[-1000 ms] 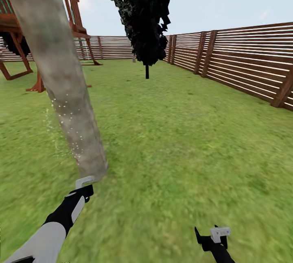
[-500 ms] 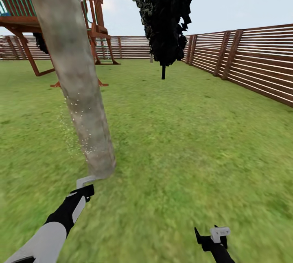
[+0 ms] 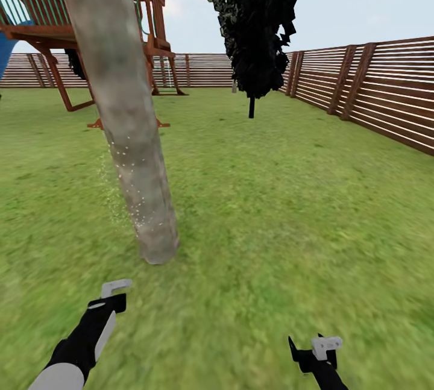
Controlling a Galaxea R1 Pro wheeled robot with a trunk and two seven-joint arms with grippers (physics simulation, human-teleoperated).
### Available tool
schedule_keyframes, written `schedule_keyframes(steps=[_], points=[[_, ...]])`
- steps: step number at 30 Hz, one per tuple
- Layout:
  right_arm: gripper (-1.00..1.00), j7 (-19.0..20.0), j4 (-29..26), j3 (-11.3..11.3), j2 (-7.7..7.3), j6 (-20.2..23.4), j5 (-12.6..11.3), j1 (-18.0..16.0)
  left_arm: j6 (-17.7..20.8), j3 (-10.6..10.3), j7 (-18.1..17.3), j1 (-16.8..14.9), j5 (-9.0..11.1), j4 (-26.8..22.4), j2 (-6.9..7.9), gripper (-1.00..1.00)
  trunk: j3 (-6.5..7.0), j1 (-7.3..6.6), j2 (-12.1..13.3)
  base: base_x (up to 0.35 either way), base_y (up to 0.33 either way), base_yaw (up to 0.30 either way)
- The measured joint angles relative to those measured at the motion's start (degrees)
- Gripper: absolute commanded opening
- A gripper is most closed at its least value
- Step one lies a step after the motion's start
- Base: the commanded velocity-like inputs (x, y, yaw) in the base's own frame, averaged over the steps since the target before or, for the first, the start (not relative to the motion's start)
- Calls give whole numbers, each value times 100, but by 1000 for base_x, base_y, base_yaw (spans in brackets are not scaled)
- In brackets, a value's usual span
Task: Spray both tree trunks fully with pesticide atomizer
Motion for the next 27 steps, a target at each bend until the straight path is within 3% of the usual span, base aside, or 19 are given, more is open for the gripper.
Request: schedule_keyframes(steps=[5, 8, 10, 14, 17, 19, 24, 26, 27], points=[[100, 6, 0, 1, 0, 0, 8, 0, 24, 28, 24, -37, -164, -52, -59, -100, 0, 0, 0, 190, -218, 0], [100, 23, 0, 0, 0, 3, 8, 0, 10, 38, 39, -72, -159, -56, -254, -100, 0, 0, 0, 82, -265, 0], [100, 21, 0, 0, 0, 1, 8, 0, -1, 39, 50, -81, -171, -65, -309, -100, 0, 0, 0, 8, -275, 0], [100, 3, 0, 1, 4, 2, 8, 0, 54, 47, 40, -86, -139, -639, -340, -100, 0, 0, 0, 42, -276, 92], [100, -6, 0, 0, 8, 2, 8, 0, 373, 38, 39, -87, -136, -1335, -606, -100, 0, 0, 0, 82, -276, 262], [100, -2, 0, 0, 9, 2, 8, 0, 423, 34, 39, -86, -152, -1560, -663, -100, 0, 0, 0, 100, -276, 275], [100, 6, 5, 1, 9, 9, 8, 0, 970, 96, 40, -86, -192, -2321, -575, -100, 0, 0, 0, 138, -276, 196], [100, 13, 3, 0, 9, 9, 8, 0, 1308, 32, 39, -72, -157, -2658, -626, -100, 0, 0, 0, 148, -276, 13], [100, 16, 1, 0, 9, 9, 8, 0, 1464, -111, 38, -70, -136, -2793, -654, -100, 0, 0, 0, 149, -276, 3]])
